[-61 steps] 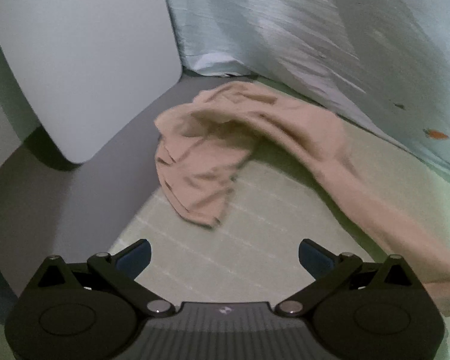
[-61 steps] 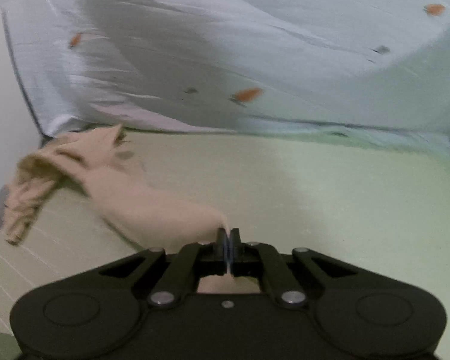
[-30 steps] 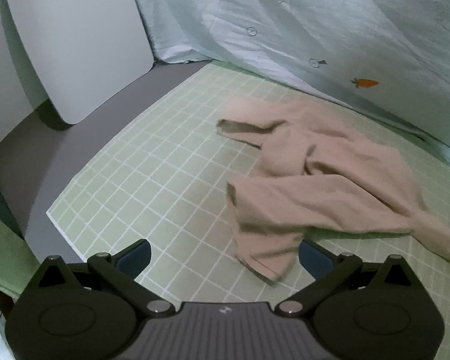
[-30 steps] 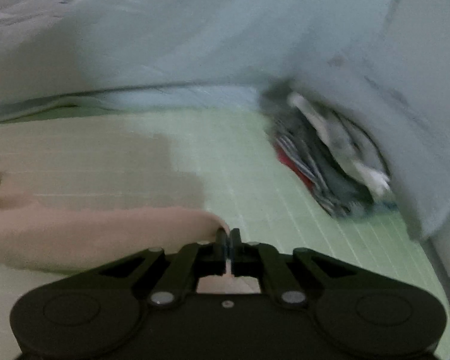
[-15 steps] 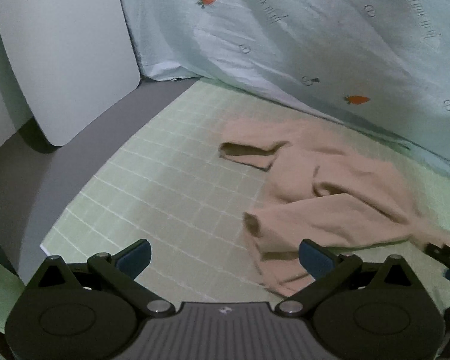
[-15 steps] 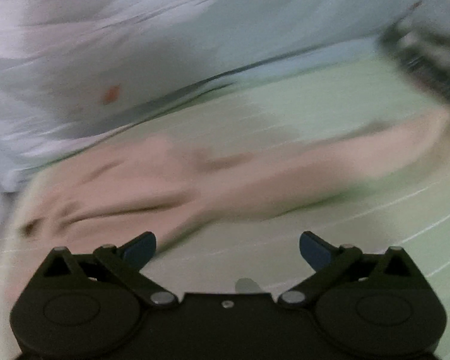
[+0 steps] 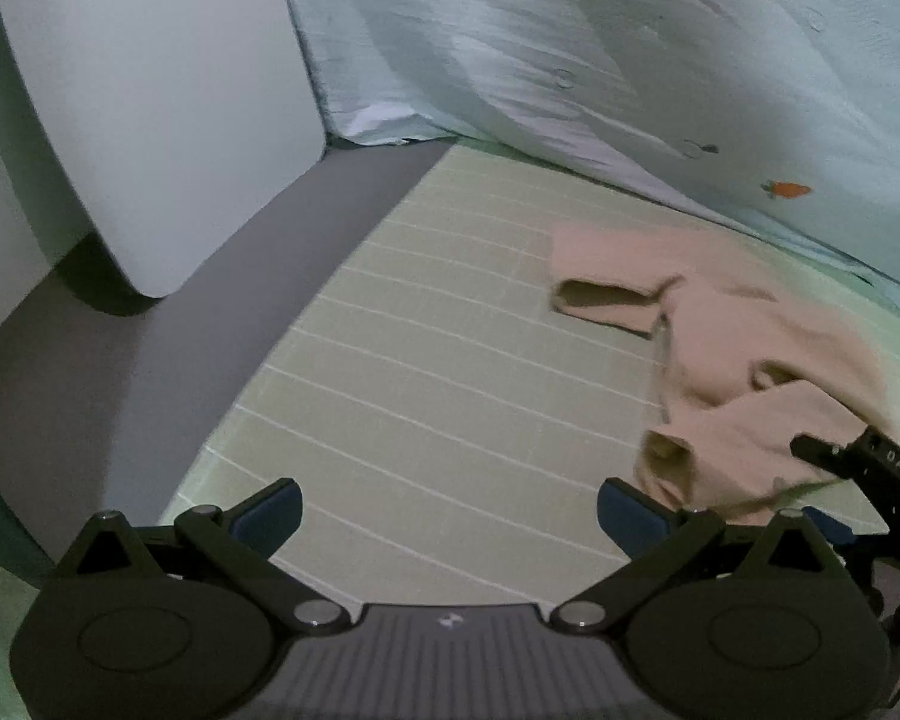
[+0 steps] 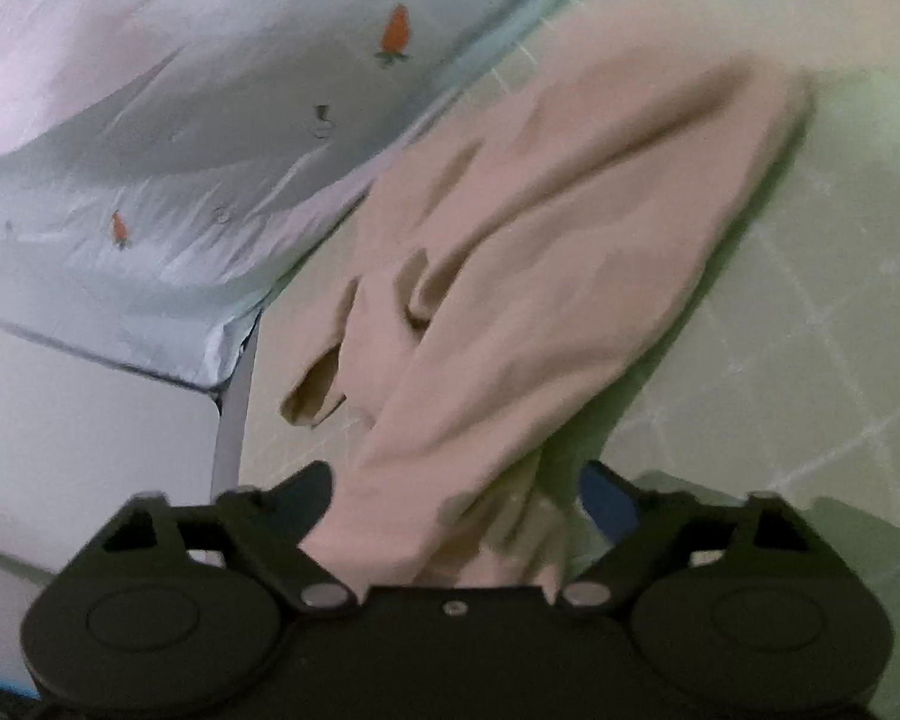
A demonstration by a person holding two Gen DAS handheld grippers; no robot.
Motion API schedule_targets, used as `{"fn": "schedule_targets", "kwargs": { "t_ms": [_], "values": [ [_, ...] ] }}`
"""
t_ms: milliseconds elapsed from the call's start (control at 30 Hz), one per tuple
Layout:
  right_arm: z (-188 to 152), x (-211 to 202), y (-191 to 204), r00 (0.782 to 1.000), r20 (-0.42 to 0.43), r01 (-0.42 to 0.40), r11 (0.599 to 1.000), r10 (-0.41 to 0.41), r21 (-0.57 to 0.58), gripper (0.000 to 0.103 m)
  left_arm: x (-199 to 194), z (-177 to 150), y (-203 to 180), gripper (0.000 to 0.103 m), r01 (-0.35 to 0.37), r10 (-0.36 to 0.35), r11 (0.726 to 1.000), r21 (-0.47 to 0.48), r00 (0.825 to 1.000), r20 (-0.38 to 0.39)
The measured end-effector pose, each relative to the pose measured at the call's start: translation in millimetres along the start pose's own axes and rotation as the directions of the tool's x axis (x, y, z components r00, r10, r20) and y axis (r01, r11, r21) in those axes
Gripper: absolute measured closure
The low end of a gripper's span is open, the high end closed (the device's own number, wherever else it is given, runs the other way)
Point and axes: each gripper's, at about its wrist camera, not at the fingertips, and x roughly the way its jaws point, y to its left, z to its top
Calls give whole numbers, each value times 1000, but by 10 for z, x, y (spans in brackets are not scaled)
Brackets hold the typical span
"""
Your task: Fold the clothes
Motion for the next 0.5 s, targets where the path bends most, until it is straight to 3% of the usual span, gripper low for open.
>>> {"fn": "schedule_targets", "kwargs": {
  "t_ms": [33,100,200,500],
  "values": [
    [-21,56,6,1000,-5,7,1000,-6,22,33,14,23,61,0,-4,4,1000,-1,1000,4],
    [-71,120,34,1000,3,27,999,-27,39,47,27,52,150,0,-10,10,1000,4,1000,11],
    [-111,121,68,998,39,50,998,-52,46,57,42,68,260,0,-18,18,1000,9,1000,15],
    [-53,154,116,986,91,134,990,-139,52,53,68,36,296,0,2,-2,1000,22,1000,0]
  ]
}}
